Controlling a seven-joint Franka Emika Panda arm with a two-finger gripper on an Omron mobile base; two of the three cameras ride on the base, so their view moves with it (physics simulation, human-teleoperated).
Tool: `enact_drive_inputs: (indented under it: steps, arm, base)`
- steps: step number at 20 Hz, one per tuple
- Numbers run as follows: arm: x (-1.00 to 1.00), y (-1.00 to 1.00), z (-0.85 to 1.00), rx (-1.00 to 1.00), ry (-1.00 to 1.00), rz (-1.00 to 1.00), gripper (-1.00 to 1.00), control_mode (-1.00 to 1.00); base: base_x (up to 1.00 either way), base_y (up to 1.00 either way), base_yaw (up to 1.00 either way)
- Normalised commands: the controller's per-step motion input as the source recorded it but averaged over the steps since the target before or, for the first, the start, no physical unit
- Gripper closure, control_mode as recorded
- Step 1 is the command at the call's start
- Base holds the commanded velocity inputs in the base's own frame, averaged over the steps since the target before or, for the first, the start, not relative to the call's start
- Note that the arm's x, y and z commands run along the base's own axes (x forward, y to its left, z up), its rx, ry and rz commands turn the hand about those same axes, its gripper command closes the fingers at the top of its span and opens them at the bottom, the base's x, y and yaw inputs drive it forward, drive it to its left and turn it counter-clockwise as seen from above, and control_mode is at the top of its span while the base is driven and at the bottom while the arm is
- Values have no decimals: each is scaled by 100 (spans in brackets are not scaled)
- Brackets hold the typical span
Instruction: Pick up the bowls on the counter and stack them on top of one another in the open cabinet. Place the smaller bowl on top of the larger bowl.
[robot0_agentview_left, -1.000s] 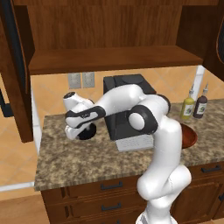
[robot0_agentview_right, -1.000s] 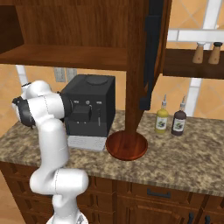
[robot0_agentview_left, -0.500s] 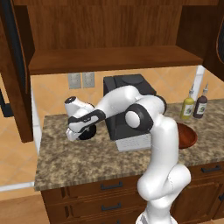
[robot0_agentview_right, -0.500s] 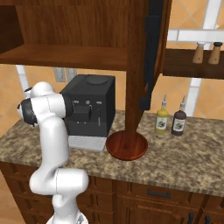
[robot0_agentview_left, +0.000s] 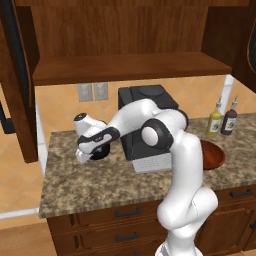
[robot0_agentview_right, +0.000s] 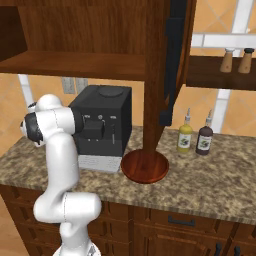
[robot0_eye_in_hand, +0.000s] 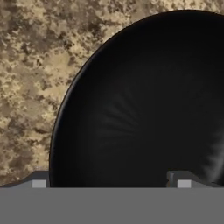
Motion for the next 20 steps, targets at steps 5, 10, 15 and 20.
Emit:
enact_drive_inputs:
  steps: [5, 10, 15, 20]
  arm:
    - [0, 9, -19, 0, 0, 0, -100, -100]
    - [0, 2, -1, 0, 0, 0, -100, -100]
    - [0, 0, 0, 0, 0, 0, 100, -100]
    - [0, 0, 0, 0, 0, 0, 100, -100]
  base:
    - [0, 0, 0]
    - [0, 0, 0]
    - [0, 0, 0]
    - [0, 0, 0]
